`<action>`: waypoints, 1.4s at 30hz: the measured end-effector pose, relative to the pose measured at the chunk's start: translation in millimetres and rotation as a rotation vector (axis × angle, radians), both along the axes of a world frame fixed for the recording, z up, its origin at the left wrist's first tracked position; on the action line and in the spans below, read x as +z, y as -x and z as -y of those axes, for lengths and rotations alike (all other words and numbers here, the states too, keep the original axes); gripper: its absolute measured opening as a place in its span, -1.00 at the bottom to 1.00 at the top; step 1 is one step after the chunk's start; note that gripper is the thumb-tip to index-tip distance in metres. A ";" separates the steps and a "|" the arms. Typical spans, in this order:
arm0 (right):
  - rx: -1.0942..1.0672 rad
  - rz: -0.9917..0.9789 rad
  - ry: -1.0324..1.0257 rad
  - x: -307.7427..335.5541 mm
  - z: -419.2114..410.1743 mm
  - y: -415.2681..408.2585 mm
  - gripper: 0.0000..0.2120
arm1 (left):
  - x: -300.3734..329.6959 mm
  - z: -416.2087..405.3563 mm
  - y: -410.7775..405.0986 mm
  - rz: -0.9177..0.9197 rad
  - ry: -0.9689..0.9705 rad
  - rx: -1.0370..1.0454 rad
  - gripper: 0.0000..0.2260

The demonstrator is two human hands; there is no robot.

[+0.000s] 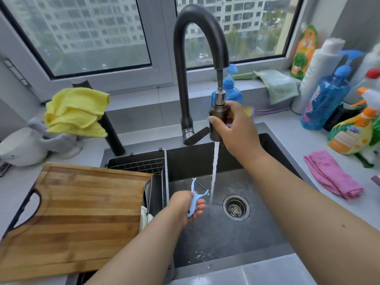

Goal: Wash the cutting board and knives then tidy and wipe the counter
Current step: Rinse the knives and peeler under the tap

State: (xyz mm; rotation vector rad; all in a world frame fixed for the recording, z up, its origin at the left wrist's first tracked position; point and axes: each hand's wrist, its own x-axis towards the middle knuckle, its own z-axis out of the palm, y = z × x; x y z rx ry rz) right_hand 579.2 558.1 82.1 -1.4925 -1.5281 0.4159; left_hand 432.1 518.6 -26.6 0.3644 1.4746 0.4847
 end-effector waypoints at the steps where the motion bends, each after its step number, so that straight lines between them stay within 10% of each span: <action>1: -0.006 0.005 -0.020 6.4 -1.6 0.1 -0.59 | 2.1 0.2 0.7 -0.019 -0.015 -0.003 -0.58; 24: 0.180 -0.204 -0.058 52.6 -19.7 -18.9 -0.76 | 5.3 -2.5 9.7 -0.108 -0.025 -0.036 -0.63; 28: 0.171 -0.386 0.135 25.8 -25.0 -29.5 -0.38 | 1.2 -3.8 8.3 -0.124 -0.017 -0.020 -0.65; 35: 0.074 -0.442 0.696 -39.0 -59.5 -38.1 -0.63 | -0.7 -7.9 2.5 -0.109 -0.049 -0.023 -0.69; 42: 0.299 -0.192 0.752 -44.2 -90.3 -31.2 -0.72 | -1.8 -15.4 1.2 -0.067 -0.055 0.006 -0.71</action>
